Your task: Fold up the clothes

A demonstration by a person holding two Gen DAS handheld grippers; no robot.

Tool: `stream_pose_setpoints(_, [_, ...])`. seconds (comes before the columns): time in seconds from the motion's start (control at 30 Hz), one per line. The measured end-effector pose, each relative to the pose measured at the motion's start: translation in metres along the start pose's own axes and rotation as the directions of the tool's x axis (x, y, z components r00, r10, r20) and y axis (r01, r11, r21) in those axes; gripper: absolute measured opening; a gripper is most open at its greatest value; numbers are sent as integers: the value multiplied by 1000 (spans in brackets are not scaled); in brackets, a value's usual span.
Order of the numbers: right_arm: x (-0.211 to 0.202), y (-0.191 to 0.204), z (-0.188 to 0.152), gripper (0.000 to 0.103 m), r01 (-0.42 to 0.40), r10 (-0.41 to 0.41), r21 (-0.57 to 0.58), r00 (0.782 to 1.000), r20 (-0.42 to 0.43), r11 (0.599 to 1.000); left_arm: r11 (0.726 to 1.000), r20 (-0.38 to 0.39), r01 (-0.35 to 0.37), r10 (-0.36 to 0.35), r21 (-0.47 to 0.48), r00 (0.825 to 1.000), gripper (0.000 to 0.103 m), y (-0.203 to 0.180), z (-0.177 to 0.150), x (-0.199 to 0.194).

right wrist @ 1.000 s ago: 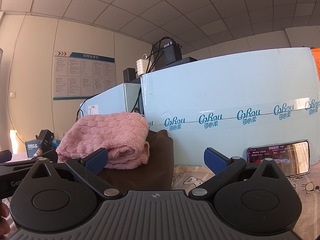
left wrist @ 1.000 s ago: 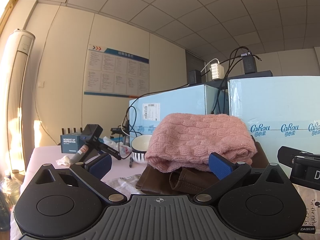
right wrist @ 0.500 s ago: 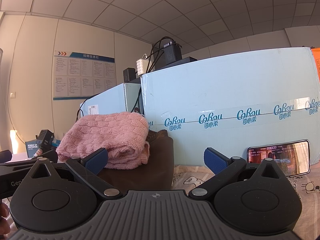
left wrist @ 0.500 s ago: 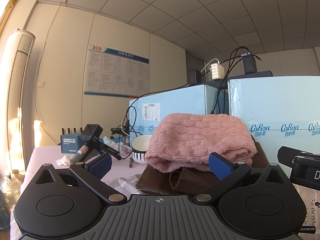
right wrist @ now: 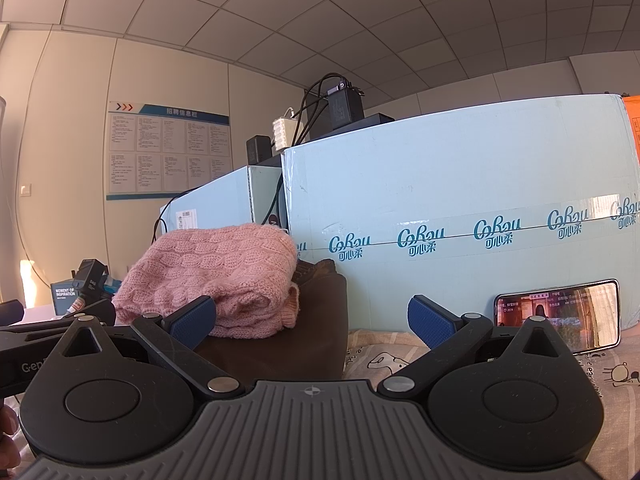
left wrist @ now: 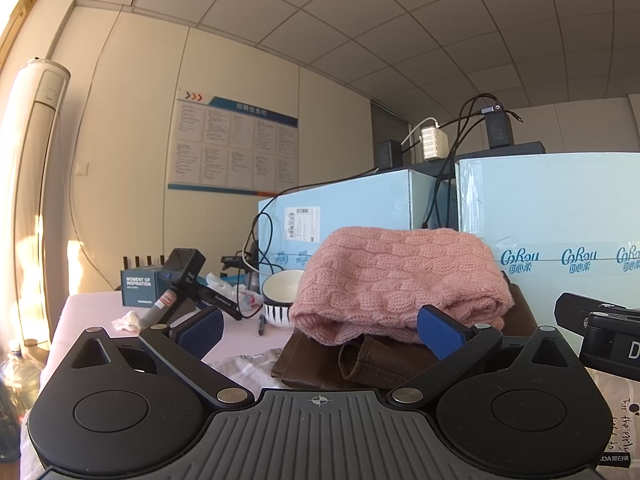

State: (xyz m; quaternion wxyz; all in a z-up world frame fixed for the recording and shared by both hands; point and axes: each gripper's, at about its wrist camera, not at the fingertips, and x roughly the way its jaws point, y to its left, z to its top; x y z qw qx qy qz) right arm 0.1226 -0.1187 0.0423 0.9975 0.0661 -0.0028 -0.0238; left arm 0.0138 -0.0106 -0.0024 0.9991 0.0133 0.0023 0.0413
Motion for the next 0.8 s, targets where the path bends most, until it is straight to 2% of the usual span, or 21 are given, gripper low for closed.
stream_pose_setpoints(0.8, [0,-1,0,103,-1,1,1,1000,-1,1000,1000,3,6,-6,0,1000,103,0,-1,0])
